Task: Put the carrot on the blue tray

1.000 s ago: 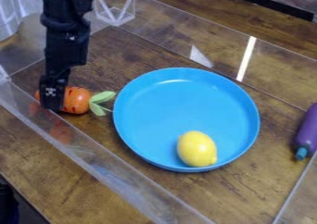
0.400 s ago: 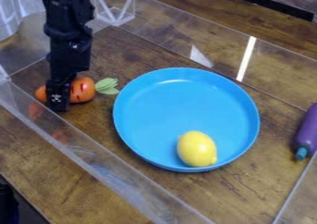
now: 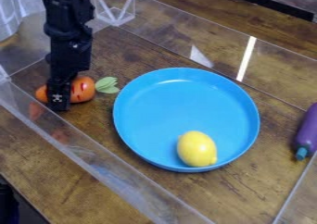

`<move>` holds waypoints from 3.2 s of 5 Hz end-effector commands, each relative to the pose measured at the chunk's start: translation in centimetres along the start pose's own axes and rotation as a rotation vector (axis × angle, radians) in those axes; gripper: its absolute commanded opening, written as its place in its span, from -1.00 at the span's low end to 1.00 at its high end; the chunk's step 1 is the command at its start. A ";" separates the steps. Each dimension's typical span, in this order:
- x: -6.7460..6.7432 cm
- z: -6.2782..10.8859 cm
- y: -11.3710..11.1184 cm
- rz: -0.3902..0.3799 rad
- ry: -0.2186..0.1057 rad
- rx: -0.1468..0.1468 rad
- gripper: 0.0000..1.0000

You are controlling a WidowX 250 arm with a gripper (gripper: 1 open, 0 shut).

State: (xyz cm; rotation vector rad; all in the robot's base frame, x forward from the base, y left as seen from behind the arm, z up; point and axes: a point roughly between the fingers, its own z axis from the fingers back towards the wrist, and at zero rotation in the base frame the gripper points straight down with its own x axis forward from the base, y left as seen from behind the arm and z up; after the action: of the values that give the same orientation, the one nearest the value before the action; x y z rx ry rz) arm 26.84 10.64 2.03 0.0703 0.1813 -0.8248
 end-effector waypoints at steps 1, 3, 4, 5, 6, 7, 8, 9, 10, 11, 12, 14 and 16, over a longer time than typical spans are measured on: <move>-0.1 1.1 0.2 0.013 -0.002 0.022 -1.00; 0.2 2.0 -0.2 0.022 0.004 0.032 -1.00; 0.3 2.5 -0.4 0.028 0.008 0.038 -1.00; 0.5 3.0 -0.6 0.034 0.011 0.043 -1.00; 0.7 3.7 -0.8 0.041 0.015 0.049 -1.00; 0.9 4.3 -1.0 0.048 0.018 0.056 -1.00; 1.0 4.8 -1.2 0.051 0.019 0.059 -1.00; 1.1 5.5 -1.5 0.054 0.020 0.065 -1.00; 1.3 6.1 -1.7 0.055 0.018 0.068 -1.00; 1.6 6.8 -2.1 0.053 0.014 0.074 -1.00; 2.1 7.6 -2.6 0.051 0.010 0.080 -1.00; 2.9 8.9 -3.4 0.047 0.001 0.086 -1.00; 4.6 12.4 -5.2 0.035 0.002 0.119 -1.00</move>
State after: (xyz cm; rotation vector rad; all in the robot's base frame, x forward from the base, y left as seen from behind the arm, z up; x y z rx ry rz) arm 26.94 2.19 11.14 0.1523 0.2072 -0.8114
